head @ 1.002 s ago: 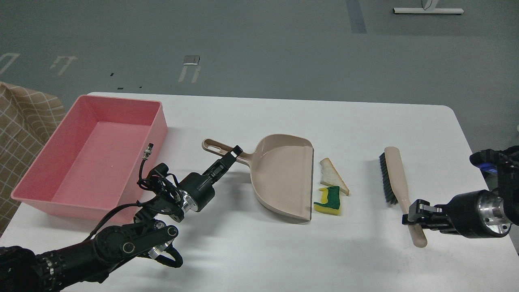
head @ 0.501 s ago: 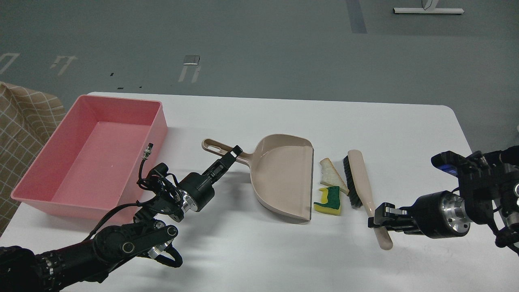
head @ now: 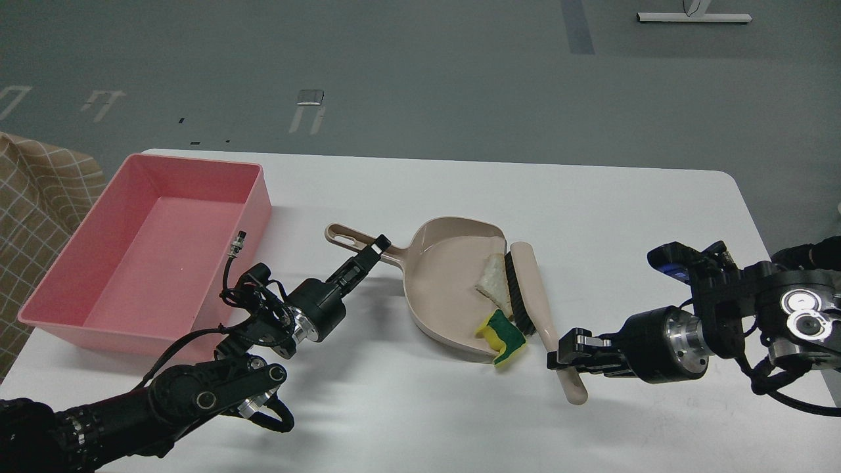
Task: Sweep and dump garbage into bin
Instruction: 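Sweep the brush toward the dustpan, pushing the sponge in, then lift the brush up away from the dustpan, then lift the dustpan with the left gripper over the pink bin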
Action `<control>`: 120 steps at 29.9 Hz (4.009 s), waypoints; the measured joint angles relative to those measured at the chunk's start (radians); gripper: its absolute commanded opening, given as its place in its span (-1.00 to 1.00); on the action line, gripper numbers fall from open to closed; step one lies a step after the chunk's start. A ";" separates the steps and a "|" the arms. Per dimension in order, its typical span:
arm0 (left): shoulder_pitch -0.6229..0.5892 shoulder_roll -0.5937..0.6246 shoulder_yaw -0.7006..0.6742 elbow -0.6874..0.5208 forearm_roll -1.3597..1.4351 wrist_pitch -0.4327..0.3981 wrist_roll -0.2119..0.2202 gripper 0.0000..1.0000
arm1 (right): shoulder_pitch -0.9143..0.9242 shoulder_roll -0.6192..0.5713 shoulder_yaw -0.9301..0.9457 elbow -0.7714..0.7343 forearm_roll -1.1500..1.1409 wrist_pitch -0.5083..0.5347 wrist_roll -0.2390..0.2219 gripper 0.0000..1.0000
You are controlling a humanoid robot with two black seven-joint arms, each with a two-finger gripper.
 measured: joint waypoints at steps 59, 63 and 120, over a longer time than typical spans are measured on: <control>-0.001 0.043 -0.069 -0.095 -0.308 -0.095 -0.002 -1.00 | -0.086 -0.041 0.486 -0.174 0.117 0.000 0.006 -1.00; -0.001 0.058 -0.090 -0.131 -0.314 -0.088 -0.002 -1.00 | -0.086 -0.061 0.493 -0.181 0.124 0.000 0.006 -1.00; -0.002 0.574 -0.318 -0.174 -0.569 -0.405 -0.002 -1.00 | -0.115 -0.100 0.504 -0.225 0.136 0.000 0.006 -1.00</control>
